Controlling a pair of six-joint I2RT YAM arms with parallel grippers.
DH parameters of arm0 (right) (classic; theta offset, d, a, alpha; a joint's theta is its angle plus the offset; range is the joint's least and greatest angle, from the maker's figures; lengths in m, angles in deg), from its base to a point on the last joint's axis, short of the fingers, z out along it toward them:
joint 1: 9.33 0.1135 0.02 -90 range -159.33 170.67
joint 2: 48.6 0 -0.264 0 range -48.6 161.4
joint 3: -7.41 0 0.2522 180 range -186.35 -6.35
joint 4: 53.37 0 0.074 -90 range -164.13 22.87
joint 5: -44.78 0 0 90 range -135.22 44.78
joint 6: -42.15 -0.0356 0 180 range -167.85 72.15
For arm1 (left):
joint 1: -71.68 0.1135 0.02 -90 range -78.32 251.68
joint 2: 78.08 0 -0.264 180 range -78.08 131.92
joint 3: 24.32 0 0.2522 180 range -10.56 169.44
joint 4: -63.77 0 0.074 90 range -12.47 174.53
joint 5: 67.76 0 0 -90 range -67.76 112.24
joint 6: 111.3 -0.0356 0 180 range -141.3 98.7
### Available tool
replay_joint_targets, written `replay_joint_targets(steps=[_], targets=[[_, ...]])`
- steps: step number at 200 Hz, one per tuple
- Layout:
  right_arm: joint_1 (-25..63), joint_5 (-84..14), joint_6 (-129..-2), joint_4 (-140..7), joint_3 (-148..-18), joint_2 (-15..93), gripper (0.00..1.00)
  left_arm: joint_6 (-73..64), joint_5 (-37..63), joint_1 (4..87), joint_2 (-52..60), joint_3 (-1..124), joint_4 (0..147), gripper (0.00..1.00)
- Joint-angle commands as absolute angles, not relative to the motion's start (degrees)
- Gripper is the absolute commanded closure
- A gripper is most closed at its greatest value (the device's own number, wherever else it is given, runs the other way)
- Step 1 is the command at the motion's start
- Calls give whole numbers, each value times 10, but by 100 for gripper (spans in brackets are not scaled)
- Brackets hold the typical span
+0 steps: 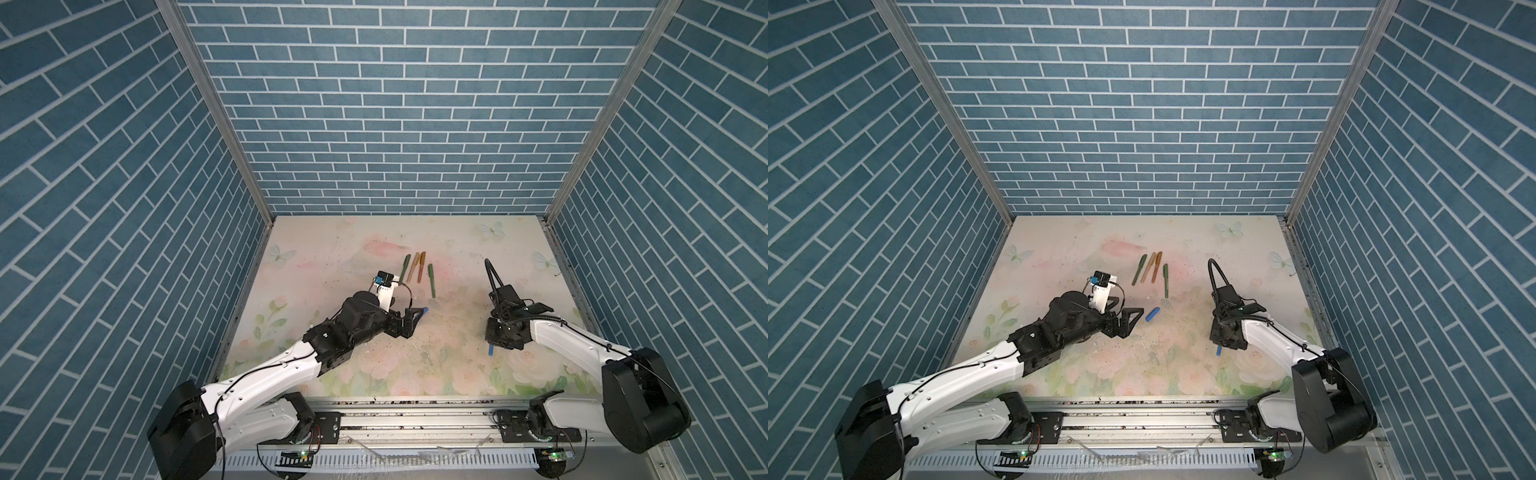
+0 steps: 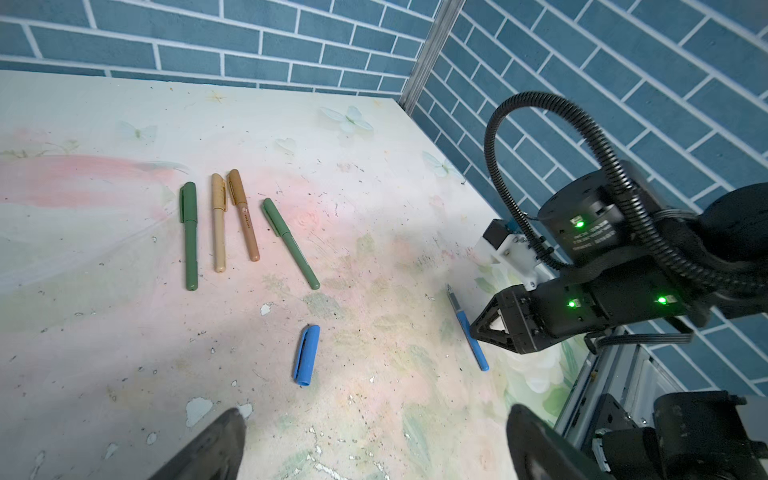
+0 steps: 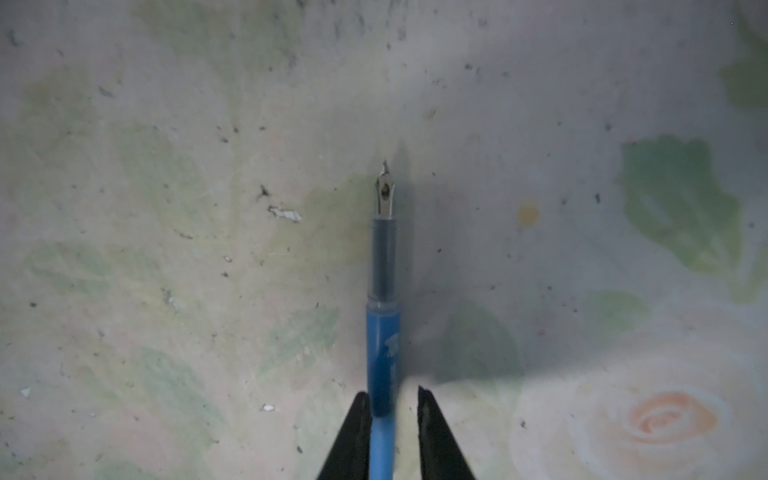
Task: Insert the pens into the pen caps
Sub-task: 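Grasp the blue pen with the right gripper while the left moves inward, then lift the blue pen nib-up to the left gripper while it closes on it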
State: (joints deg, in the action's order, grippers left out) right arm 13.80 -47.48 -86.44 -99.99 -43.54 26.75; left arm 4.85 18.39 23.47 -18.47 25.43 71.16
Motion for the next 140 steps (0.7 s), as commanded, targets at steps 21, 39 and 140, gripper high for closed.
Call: replay_joint_targets(steps=[21,39,140], targets=[[128,-480,-866,-964,-443,298,80,57,192,240,-209,239,686,0],[125,-482,-865,-954,-443,309,81,55,188,240,-207,243,694,0],[130,-416,-857,-910,-442,222,92,51,153,240,-187,231,664,6]])
